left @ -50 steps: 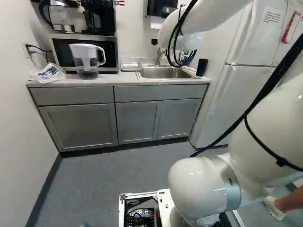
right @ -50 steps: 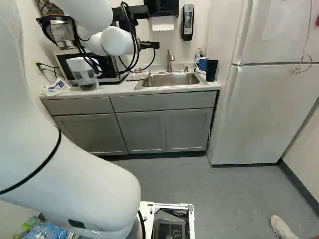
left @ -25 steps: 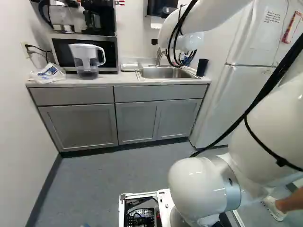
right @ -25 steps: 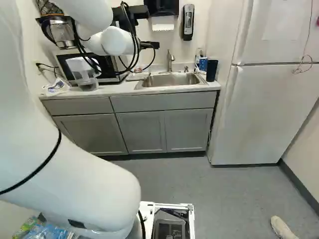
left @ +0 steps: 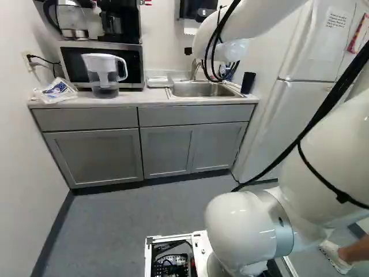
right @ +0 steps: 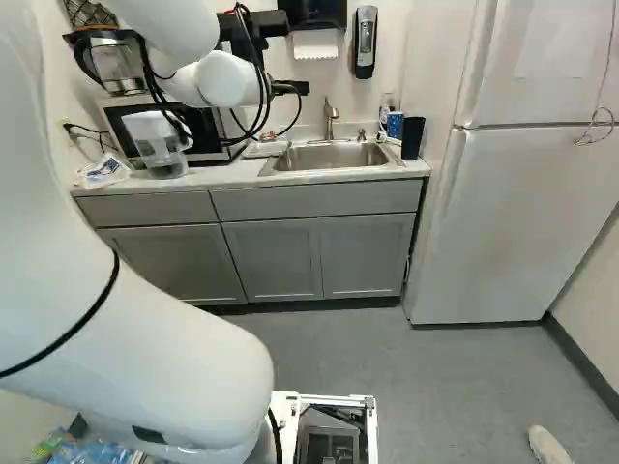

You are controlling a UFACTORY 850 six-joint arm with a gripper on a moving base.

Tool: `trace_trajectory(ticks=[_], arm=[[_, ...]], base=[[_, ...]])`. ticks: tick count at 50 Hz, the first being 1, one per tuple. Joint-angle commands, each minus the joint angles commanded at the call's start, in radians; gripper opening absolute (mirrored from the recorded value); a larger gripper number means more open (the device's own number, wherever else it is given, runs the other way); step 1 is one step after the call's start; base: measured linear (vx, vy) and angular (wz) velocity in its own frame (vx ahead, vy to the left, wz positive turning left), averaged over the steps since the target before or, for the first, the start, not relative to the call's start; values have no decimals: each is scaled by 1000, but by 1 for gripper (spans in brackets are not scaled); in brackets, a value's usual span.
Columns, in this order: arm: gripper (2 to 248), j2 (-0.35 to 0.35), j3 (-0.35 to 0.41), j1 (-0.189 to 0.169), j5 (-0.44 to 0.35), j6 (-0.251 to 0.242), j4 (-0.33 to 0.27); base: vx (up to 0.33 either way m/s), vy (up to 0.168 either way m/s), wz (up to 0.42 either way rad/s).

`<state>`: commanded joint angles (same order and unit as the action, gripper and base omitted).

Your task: Rinse the cup and place it in the tray

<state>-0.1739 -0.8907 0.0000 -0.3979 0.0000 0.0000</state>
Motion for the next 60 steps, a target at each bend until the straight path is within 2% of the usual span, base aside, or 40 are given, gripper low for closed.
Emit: trace_trajectory(ticks=[34,60], arm=[[247,0,0,0,0,0,0],[247,0,0,0,0,0,0]], base=[[96,1,-12],[104,-35,-194]])
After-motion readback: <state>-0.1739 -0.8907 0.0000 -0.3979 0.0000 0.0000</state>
